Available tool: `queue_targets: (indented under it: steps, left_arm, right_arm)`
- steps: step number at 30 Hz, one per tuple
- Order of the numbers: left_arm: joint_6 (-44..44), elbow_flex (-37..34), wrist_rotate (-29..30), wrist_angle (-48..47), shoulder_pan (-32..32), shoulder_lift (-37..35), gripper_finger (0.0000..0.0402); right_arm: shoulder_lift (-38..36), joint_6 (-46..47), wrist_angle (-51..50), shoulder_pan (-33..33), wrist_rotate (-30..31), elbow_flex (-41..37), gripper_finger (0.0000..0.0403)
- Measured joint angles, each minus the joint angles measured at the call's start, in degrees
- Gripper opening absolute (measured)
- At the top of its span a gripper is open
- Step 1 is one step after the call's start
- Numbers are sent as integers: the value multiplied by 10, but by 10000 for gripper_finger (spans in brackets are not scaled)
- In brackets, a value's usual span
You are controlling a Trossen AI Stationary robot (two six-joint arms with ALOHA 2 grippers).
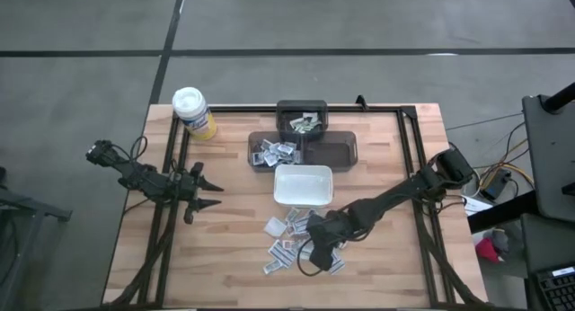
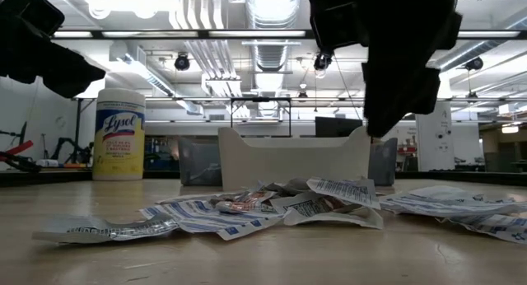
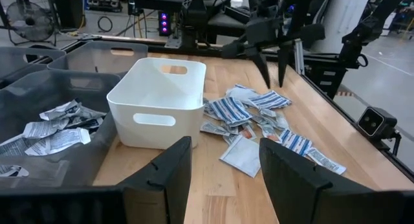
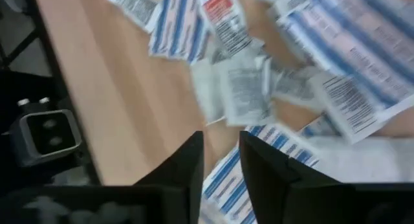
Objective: Pick & Place First Aid Supplies
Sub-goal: Put the alcohol pad into the left black bin
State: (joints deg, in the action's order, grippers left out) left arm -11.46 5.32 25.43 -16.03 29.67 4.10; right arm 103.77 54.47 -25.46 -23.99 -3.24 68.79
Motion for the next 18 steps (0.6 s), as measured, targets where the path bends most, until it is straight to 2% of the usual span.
queue_targets:
  steps: [4,18]
  left_arm:
    - [0,0,0,0,0,0,177]
    - [-1,0,0,0,0,0,177]
  right_arm:
    - [0,-20,0,1,46,0,112]
    - [4,-119,-4,0,69,-12,102]
